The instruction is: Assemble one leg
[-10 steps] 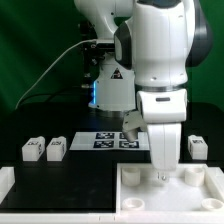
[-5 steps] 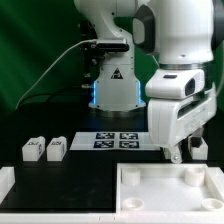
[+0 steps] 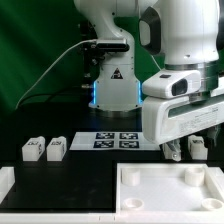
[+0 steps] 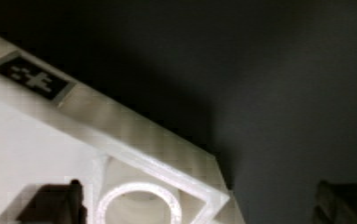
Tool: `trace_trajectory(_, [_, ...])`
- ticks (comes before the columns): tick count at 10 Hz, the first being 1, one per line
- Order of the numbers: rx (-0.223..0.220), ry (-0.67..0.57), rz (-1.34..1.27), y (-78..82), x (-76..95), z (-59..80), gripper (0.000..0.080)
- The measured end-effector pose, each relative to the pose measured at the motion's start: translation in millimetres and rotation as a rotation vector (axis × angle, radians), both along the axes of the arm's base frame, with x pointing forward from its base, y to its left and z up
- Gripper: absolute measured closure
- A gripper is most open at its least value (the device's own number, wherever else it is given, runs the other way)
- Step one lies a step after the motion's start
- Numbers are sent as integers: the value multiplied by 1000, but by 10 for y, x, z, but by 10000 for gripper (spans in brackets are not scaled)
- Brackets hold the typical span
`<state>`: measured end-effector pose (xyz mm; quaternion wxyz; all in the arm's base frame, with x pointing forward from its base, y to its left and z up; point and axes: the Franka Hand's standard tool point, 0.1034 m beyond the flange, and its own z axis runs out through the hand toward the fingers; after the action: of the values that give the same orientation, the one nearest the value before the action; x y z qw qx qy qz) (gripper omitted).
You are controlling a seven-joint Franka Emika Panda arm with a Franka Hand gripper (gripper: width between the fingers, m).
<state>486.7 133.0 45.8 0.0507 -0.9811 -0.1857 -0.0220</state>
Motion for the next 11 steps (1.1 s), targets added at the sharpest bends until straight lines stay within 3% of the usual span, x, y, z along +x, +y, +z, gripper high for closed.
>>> trace_trajectory(2, [2,41,-208,280,-201,-2,150])
trace_trajectory(6, [-34,147,-201,279,-290,-15,150])
trace_trajectory(11, [-160,702,-317,397,-696,-63,150])
